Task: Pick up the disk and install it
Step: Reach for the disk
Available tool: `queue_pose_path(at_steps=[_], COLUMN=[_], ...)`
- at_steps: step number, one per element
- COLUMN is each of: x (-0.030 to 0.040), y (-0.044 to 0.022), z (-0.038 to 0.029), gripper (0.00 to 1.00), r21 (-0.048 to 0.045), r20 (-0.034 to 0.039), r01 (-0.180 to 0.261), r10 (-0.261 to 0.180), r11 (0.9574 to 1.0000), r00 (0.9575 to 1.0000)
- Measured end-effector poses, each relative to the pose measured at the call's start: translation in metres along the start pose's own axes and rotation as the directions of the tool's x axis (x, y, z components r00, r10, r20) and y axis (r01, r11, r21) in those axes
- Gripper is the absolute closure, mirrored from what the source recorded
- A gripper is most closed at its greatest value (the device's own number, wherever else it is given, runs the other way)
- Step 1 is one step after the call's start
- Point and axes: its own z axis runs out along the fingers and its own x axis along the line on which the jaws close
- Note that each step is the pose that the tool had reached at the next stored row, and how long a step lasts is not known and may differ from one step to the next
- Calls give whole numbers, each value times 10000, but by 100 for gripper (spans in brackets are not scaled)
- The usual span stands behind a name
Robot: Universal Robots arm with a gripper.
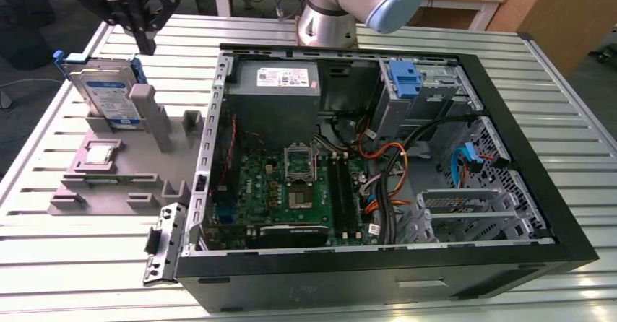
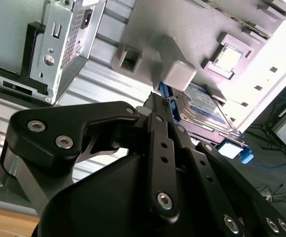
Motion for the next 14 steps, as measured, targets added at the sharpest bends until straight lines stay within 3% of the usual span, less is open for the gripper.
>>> queue_pose_path(at_steps=[14], x=[295], y=[158], z=[69], gripper=[89], r21=[-1], r20=[1], r01=[0], r10=[0], r11=[10000], r00=[10000])
